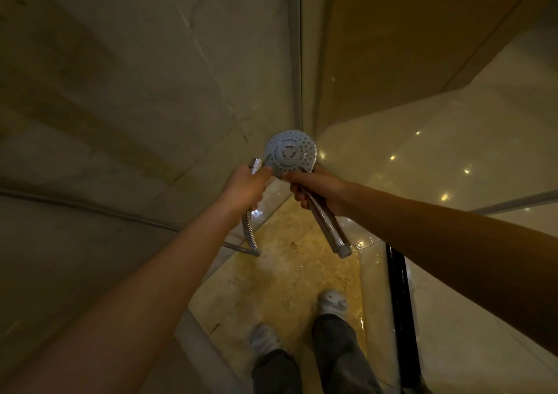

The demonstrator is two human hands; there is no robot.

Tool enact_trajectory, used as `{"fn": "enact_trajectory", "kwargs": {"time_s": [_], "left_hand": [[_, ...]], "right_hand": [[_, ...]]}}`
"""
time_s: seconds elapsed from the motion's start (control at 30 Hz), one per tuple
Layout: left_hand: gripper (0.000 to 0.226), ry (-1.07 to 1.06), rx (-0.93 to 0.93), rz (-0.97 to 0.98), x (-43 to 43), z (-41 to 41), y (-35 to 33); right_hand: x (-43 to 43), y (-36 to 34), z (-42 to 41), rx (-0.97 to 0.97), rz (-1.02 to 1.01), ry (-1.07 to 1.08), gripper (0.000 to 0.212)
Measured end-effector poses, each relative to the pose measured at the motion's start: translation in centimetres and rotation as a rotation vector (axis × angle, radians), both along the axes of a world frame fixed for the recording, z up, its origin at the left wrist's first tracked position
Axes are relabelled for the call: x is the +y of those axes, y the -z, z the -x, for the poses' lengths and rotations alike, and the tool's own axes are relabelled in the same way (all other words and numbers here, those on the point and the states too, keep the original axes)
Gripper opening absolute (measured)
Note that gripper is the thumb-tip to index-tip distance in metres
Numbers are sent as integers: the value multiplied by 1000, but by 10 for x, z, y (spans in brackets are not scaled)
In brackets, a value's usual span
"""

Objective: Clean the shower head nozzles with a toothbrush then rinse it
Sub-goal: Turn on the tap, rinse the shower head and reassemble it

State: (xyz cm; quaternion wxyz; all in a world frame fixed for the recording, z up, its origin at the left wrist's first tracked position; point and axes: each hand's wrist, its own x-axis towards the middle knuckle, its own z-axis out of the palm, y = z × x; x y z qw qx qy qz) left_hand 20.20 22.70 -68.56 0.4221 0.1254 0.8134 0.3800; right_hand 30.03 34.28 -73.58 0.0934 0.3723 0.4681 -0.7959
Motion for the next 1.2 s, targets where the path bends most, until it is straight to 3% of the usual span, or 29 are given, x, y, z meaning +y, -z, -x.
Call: {"fn": "enact_trajectory", "kwargs": {"time_s": [0.23, 0.43, 0.57, 0.77, 0.83, 0.97, 1.2], "left_hand": [[31, 187, 21, 106, -39, 39, -67], [35, 356, 69, 149, -81, 76, -182], [39, 382, -16, 136, -105, 94, -241], [39, 470, -52, 129, -104, 100, -248], [37, 479, -58, 143, -102, 104, -242], [37, 471, -45, 135, -106, 109, -233], [28, 477, 153, -83, -94, 61, -227]], "right_hand": [[-14, -37, 3, 3, 60, 164, 6], [-18, -80, 2, 80, 131, 232, 16], [-9, -106, 6, 90, -2, 188, 6], [-4, -144, 23, 93, 1, 320, 18], [-2, -156, 26, 103, 62, 384, 16], [0, -188, 30, 183, 387, 573, 26], [-10, -240, 37, 499, 744, 727, 19]]}}
